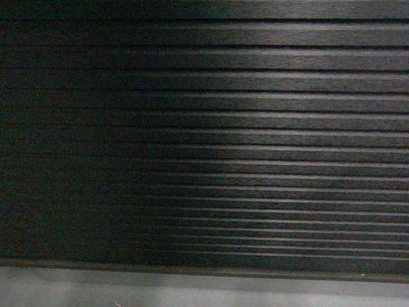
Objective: Place dark red mango on scale at checkout
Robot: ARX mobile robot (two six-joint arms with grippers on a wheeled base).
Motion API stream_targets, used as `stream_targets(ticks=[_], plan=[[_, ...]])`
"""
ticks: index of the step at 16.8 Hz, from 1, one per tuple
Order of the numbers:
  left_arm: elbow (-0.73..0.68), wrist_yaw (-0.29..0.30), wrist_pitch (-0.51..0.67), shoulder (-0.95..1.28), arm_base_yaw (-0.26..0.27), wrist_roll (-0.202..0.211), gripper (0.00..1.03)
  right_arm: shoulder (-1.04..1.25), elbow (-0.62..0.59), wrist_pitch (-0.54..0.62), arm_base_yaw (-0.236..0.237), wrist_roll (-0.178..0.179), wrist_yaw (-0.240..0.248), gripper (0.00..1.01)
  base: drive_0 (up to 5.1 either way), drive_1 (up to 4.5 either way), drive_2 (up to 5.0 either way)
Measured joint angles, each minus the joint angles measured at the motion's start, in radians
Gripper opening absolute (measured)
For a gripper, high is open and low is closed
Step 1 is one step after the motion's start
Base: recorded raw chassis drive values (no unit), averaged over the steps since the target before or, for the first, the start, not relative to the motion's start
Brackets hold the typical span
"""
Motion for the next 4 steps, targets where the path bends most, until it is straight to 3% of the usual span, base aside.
stream_targets(ticks=[4], plan=[[0.0,0.0,0.0,0.0,0.0,0.0,0.98,0.0,0.0,0.0,0.0,0.0,0.0,0.98,0.0,0.0,0.0]])
